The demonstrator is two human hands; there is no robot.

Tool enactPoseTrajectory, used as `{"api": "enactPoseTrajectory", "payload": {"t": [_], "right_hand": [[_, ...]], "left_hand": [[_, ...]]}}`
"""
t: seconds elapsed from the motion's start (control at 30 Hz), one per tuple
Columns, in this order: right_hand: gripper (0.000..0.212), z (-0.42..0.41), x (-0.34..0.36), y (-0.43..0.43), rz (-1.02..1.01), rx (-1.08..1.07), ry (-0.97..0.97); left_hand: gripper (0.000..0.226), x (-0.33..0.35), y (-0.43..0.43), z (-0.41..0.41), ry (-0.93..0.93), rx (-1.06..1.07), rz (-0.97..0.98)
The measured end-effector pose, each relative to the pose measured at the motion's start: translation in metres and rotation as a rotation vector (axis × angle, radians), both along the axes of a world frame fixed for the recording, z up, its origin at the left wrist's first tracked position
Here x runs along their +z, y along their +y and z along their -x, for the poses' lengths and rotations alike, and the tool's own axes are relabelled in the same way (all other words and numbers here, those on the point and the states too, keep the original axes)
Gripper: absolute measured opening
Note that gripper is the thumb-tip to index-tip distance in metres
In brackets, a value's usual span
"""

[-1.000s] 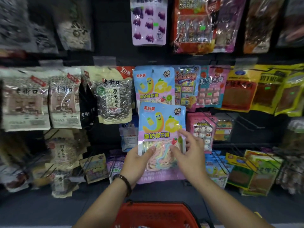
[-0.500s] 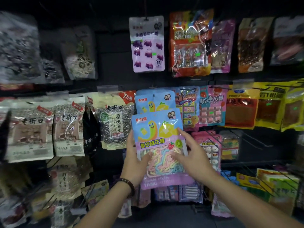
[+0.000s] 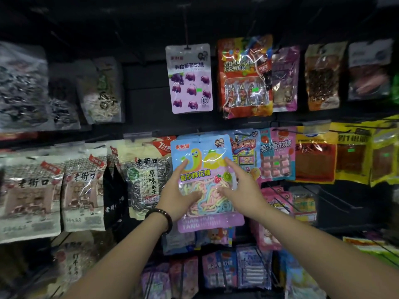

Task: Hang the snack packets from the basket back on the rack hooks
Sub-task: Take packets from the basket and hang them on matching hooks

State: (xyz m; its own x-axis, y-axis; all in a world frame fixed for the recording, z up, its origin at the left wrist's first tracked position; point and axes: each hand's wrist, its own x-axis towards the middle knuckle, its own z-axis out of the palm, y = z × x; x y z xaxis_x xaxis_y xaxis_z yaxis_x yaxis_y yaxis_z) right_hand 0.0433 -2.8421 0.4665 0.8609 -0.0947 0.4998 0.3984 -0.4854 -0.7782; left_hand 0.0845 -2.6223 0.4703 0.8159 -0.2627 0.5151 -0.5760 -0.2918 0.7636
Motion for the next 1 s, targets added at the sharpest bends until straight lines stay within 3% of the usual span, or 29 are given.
{"api": "enactPoseTrajectory", "payload": {"t": [0.57,0.8,1.0], "right_hand": [[0.094,-0.013,0.005,-0.009,0.06,-0.003,0.097],[0.092,-0.016,-0.001,-0.009,0.258,-0.055,0.277],[0.076,0.026,-0.026,-0.019,0.459,-0.072,0.414]], "left_hand": [[0.102,-0.004,-0.002,-0.02,0.06,0.056,-0.045],[0.115,-0.012,-0.006,-0.031,0.118,0.104,-0.183],[0.104,-0.036,0.002,-0.01,0.142,0.116,-0.199]]}}
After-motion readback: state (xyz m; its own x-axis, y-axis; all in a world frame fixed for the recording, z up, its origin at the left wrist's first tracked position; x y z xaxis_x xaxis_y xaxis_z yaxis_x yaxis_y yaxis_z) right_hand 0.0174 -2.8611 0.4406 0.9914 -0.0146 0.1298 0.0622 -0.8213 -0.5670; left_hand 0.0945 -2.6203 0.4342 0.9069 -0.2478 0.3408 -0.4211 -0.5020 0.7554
